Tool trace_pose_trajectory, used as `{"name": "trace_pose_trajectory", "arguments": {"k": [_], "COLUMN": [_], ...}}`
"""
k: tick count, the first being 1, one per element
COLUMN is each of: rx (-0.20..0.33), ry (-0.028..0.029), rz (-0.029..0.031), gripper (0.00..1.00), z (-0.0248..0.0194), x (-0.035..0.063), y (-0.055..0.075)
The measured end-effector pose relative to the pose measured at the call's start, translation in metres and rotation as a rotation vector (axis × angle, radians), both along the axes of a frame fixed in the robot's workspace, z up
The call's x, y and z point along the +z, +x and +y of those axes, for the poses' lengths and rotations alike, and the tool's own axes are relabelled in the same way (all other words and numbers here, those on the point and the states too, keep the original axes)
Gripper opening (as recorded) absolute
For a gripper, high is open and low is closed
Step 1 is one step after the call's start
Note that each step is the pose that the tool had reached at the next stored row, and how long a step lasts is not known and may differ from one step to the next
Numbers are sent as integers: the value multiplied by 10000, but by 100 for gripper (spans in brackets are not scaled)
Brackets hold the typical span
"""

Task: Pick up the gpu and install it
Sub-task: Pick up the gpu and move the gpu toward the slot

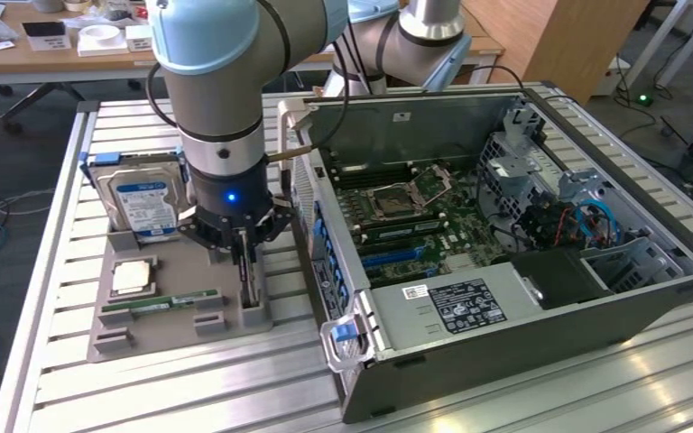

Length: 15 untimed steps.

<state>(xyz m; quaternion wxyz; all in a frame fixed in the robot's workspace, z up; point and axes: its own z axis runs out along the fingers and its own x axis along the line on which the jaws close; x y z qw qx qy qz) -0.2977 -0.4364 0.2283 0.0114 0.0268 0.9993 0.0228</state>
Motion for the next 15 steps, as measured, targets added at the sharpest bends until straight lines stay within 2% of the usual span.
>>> {"name": "trace_pose_trajectory", "arguments": {"k": [15], "rx": [20], "ry": [1], "rz": [-1], "gripper": [26], "z": [0], "x": [24], "y": [1]}}
